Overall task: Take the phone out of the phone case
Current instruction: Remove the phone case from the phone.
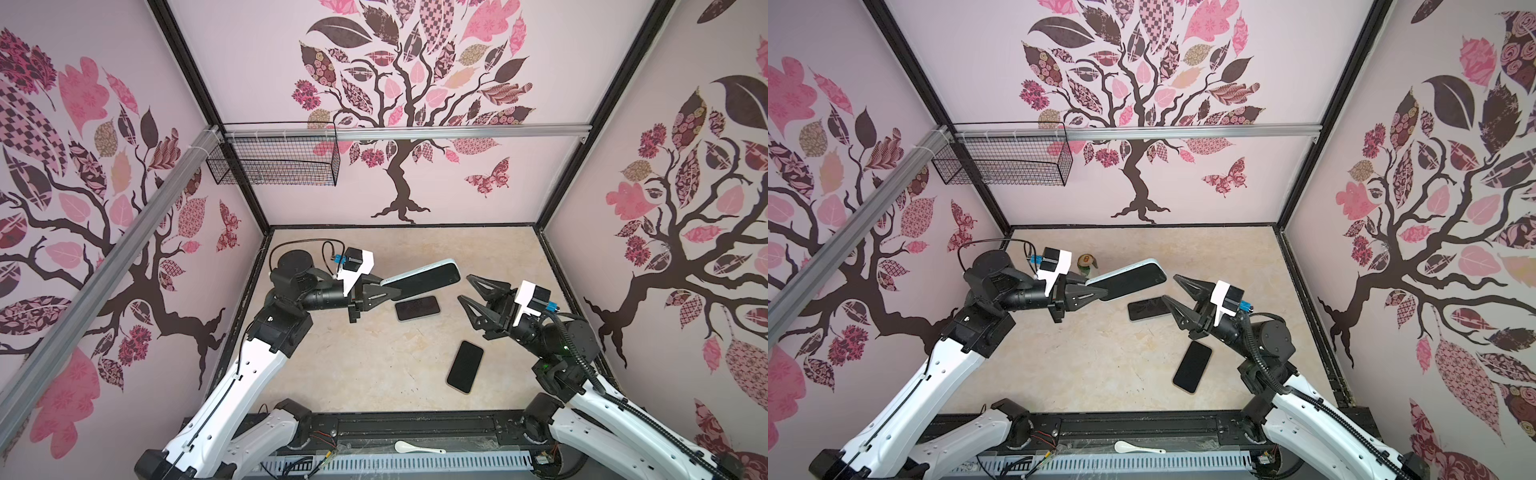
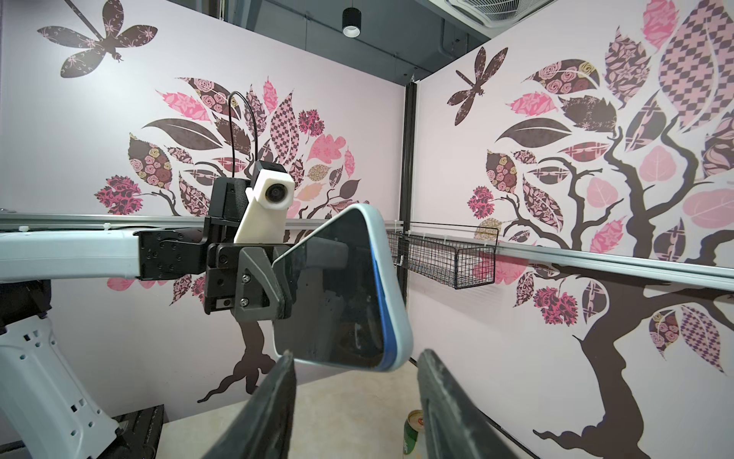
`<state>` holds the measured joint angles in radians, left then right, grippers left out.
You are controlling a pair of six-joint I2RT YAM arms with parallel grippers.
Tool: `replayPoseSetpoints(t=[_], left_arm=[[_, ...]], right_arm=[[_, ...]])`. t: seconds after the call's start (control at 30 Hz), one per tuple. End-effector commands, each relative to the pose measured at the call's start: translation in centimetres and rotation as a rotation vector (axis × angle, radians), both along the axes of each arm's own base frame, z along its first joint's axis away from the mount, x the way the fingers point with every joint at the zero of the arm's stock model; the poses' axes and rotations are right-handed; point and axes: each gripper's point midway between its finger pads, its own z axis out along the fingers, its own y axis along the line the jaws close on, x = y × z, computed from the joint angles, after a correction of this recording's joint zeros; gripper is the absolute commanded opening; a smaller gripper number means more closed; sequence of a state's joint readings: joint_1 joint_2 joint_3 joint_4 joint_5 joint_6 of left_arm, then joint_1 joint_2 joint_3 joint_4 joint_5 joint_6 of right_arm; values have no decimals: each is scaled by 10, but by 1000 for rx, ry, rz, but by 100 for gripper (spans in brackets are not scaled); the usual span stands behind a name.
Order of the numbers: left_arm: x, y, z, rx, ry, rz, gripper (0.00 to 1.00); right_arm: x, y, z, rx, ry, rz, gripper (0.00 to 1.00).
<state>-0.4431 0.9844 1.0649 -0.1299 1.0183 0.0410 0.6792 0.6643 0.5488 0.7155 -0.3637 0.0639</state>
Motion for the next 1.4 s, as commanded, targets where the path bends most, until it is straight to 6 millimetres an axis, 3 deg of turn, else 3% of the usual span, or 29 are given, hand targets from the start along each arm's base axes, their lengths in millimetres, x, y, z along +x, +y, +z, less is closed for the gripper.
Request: replayPoseSetpoints(t=[0.0,0.17,1.37], left_arm=[[-1,0,11,-29,-41,-1,0],[-1,0,11,-28,-42,-1,0],[-30,-3,-6,25,12,-206,0]], right_arm=[[-7,1,9,10,-38,24,52],[-13,7,9,-6,-48,79,50],[-2,10,6,-14,-8,60,50]])
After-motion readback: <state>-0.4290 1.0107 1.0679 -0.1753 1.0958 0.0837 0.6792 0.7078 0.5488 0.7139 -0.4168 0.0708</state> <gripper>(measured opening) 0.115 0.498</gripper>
